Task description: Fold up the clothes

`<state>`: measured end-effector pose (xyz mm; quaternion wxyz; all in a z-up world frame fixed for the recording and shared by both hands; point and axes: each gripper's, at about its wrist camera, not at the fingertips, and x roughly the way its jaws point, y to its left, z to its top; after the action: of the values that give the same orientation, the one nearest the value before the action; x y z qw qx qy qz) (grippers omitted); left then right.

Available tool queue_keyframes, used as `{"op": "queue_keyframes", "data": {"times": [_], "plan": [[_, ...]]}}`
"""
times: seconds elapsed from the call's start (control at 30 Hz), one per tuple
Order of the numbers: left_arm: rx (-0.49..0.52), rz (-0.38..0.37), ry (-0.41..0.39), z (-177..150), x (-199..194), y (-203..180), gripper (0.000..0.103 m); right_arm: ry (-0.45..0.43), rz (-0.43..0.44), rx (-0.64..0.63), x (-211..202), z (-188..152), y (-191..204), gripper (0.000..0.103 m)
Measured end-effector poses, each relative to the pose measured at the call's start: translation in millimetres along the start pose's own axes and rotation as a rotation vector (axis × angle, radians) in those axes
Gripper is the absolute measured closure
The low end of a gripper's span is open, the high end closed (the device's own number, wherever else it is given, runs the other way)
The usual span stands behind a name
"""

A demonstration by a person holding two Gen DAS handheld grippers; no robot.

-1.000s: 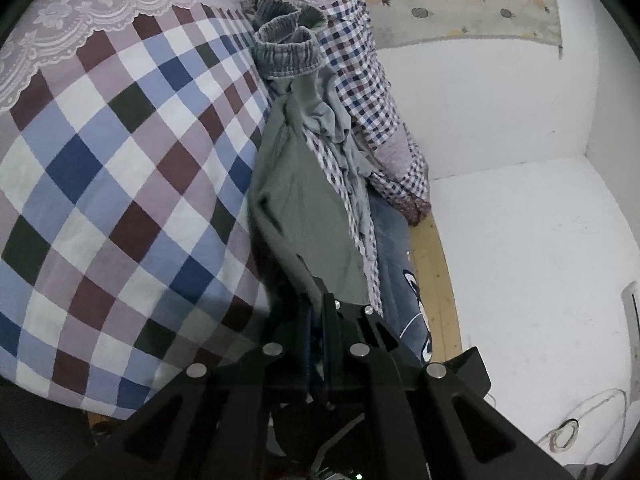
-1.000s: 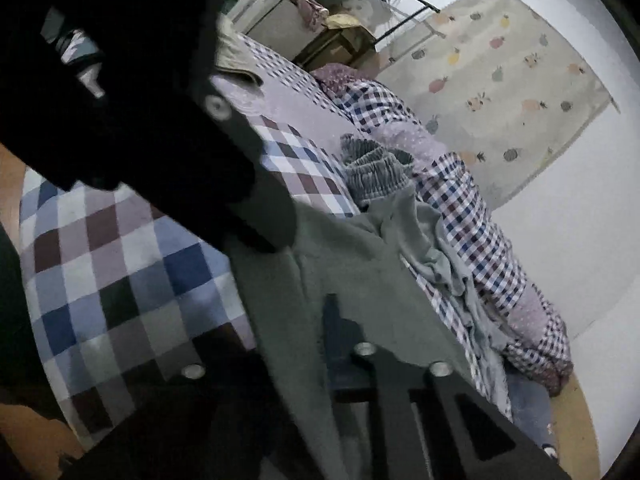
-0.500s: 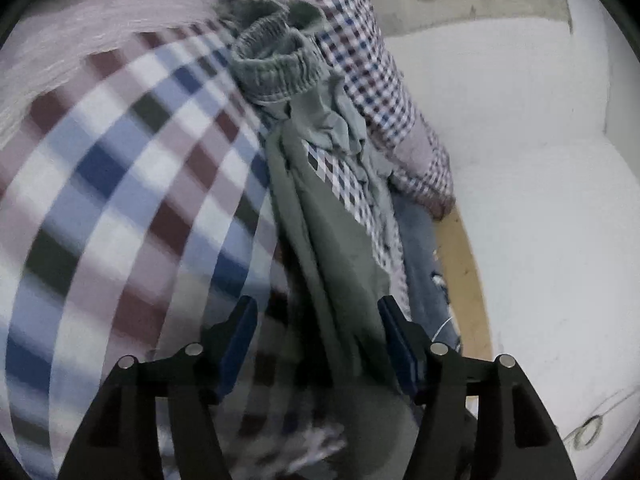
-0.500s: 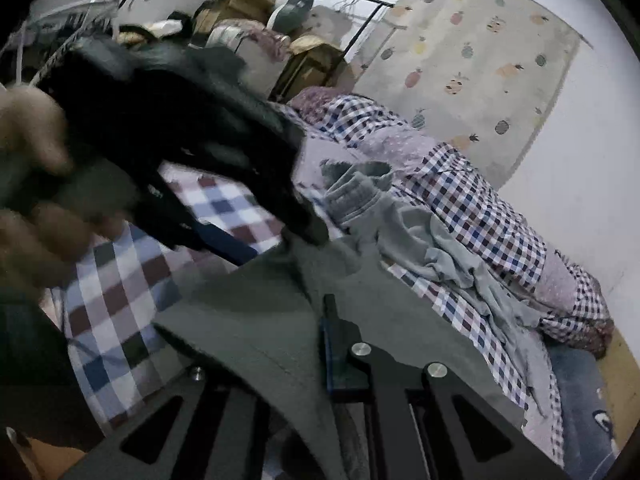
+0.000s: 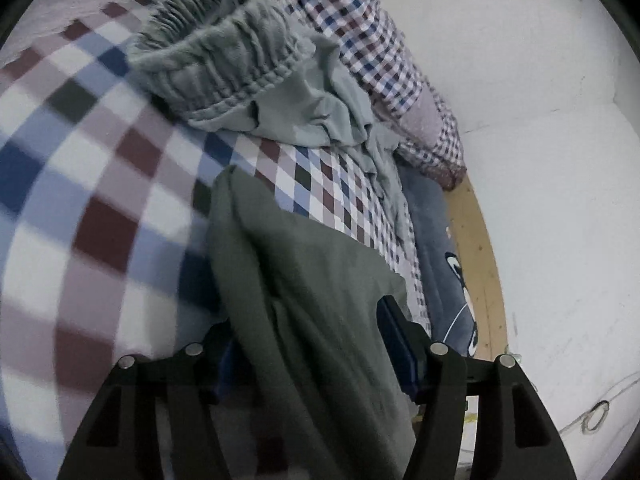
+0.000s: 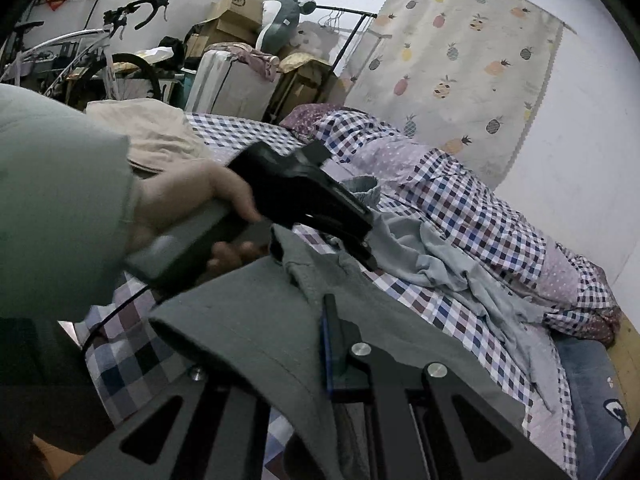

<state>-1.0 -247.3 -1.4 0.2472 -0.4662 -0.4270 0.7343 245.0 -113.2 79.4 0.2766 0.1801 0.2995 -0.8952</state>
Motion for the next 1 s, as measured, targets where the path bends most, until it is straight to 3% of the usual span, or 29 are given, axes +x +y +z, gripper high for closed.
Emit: {"op": "queue_keyframes", "data": {"times": [0.13, 0.27, 0.57, 0.77, 0.83, 1.0], "plan": [[0.0, -0.001, -0.009, 17, 8, 1, 0.053, 0.002, -0.001, 0.003, -2, -1, 0, 0.1], [-0.016, 0.015, -0.045, 20, 8, 8, 0.092, 0.007, -0.002, 0.004, -2, -2, -1, 0.1], [-0.007, -0.069, -0.142, 19, -20, -12, 0.098, -0.003, 0.059, -0.009, -8, 1, 16, 0.1], [0.113, -0.22, -0.267, 7, -90, -57, 0.098, -0.131, 0.134, 0.097, -40, 26, 19, 0.1], [0.141, -0.209, -0.274, 7, -96, -63, 0.098, -0.133, 0.152, 0.154, -39, 24, 16, 0.1], [0.094, -0.08, -0.229, 11, -68, -61, 0.098, -0.076, 0.184, 0.341, -29, 2, -8, 0.1]]}}
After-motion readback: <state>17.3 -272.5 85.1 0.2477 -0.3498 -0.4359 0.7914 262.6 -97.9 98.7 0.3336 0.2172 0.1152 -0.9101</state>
